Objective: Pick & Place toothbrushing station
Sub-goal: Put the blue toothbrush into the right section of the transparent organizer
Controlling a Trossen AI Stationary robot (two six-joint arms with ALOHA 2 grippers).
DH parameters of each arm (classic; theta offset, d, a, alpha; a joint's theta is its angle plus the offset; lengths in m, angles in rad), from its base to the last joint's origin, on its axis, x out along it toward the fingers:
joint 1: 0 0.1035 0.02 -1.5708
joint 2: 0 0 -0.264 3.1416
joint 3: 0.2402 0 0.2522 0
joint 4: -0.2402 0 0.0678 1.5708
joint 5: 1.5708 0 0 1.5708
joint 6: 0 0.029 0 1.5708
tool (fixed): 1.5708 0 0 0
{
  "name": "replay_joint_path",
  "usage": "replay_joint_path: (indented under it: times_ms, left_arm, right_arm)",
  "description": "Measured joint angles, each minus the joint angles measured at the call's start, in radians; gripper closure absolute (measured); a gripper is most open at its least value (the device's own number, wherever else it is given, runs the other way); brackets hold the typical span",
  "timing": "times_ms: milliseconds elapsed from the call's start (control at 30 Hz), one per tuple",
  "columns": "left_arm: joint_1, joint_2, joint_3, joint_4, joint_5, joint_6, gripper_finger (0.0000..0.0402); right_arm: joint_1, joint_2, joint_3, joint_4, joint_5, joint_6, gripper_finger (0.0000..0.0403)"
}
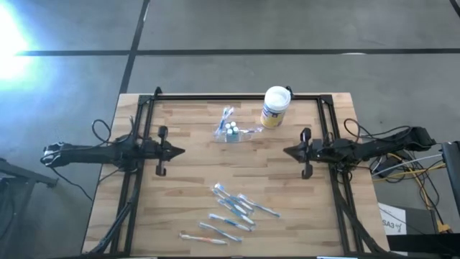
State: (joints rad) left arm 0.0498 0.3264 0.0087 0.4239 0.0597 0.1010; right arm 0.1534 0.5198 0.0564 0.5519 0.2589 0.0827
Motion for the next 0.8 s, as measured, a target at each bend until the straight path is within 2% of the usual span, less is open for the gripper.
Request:
replay_joint_path:
  times_ms: [133, 267, 600, 800]
  left_arm:
    - [0.0, 0.001, 0.0, -0.003, -0.001, -0.026, 0.0397]
    - [0.0, 0.001, 0.0, -0.025, -0.001, -0.03, 0.0387]
    - [0.0, 0.001, 0.0, -0.03, -0.002, -0.033, 0.0397]
    - [0.0, 0.001, 0.001, -0.031, -0.002, -0.035, 0.0383]
  right_arm:
    - [0.018, 0.022, 0.108, -0.228, -0.005, 0.08, 0.0394]
    - [0.056, 0.116, 0.267, -0.441, -0.004, 0.145, 0.0394]
    - [0.174, 0.532, 0.706, -0.923, 0.005, 0.296, 0.0394]
    - [0.217, 0.772, 0.905, -1.056, 0.0, 0.398, 0.0394]
